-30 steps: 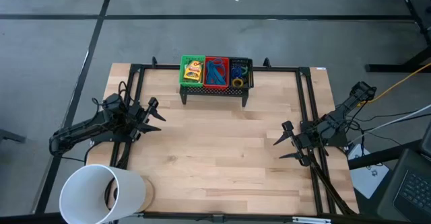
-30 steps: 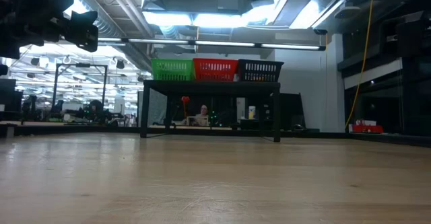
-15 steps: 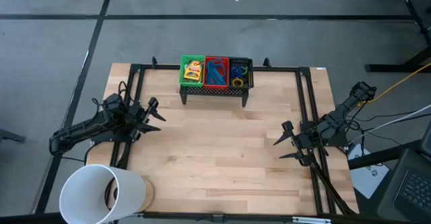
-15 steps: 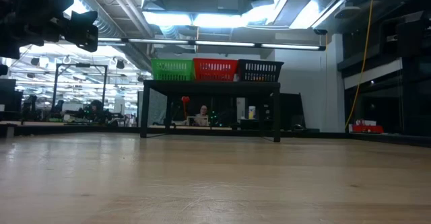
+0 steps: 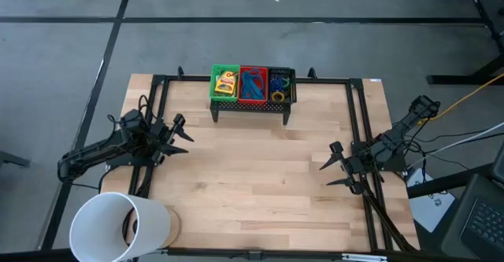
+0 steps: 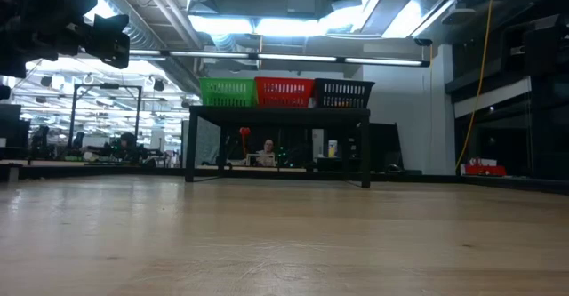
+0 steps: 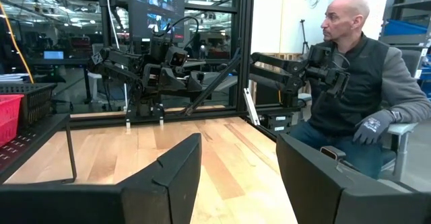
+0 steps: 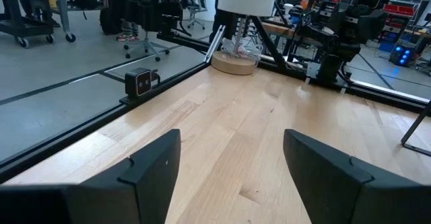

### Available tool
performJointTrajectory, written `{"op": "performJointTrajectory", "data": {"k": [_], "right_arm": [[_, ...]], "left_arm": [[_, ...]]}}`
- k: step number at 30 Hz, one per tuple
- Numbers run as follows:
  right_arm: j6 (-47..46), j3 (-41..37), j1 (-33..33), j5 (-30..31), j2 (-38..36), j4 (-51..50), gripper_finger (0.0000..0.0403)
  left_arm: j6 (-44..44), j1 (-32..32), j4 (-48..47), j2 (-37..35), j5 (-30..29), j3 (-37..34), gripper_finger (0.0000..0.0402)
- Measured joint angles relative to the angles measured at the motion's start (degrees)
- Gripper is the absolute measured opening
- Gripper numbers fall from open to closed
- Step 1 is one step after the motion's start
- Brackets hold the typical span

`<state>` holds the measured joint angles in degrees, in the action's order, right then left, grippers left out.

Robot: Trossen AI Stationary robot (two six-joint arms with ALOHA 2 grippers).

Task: Pick & Place Office Desk Supplies
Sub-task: Return to Home Position

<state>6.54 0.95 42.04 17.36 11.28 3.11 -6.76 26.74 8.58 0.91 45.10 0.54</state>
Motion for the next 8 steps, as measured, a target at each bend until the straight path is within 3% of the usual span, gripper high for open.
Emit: {"op": "performJointTrajectory", "data": {"k": [8], "right_arm": [[0.01, 0.0, 0.02, 0.01, 0.0, 0.0, 0.0262]], "left_arm": [[0.0, -0.01, 0.0, 0.0, 0.0, -0.01, 0.019]]}}
